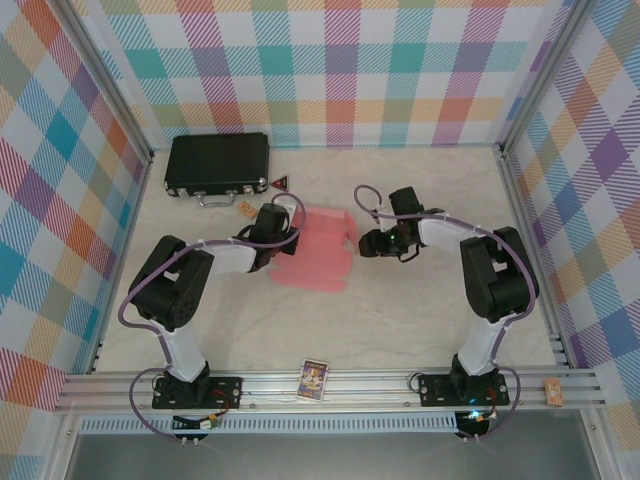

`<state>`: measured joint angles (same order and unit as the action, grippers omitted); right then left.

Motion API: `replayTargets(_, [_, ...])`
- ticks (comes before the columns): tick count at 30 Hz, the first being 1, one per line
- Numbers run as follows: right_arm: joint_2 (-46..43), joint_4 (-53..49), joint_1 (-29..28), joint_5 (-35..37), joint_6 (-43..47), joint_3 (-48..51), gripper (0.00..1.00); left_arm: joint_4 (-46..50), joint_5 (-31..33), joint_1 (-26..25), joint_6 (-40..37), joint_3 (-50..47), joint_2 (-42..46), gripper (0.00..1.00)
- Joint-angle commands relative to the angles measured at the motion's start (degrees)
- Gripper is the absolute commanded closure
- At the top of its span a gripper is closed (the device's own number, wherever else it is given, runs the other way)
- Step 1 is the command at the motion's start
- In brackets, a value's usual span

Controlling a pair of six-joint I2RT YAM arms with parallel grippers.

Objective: Fold the paper box

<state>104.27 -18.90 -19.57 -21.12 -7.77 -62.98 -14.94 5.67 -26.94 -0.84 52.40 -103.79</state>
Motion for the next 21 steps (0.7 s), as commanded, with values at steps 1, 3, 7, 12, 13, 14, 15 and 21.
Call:
replayTargets(1, [-1.08, 6.19, 0.23, -8.45, -3.09, 0.80, 0.49, 2.48, 0.19, -0.65, 0.90, -1.67, 2.17, 0.97])
replayTargets(3, [-0.71, 6.80, 0.26, -8.97, -3.65, 0.30, 0.50, 2.11, -0.01, -0.63, 1.12, -2.08, 2.67, 0.97])
replayTargets(7, [0.50, 6.68, 0.22, -10.57, -3.34, -1.51, 0.51, 2.12, -0.36, -0.74, 1.16, -1.96, 2.84, 0.97])
replayTargets(12, [1.42, 6.61, 0.06, -11.28, -1.83, -2.60, 0.51, 1.71, -0.79, -0.74, 0.84, -1.74, 2.18, 0.97])
replayTargets(13, [1.70, 6.33, -0.02, -11.46, -1.60, -2.84, 0.52, 1.98, -0.90, -0.74, 0.84, -1.64, 2.01, 0.97])
replayTargets(14, [1.89, 6.19, -0.10, -11.61, -1.51, -2.85, 0.52, 2.02, -0.88, -0.75, 0.84, -1.56, 1.86, 0.97])
replayTargets(15, [2.18, 6.17, -0.39, -12.02, -1.29, -2.85, 0.52, 2.02, -0.83, -0.83, 0.88, -1.65, 1.81, 0.97])
replayTargets(21, [3.82, 6.82, -2.28, -13.27, -0.75, -3.44, 0.53, 1.64, -0.77, -1.01, 1.41, -1.91, 1.22, 0.98])
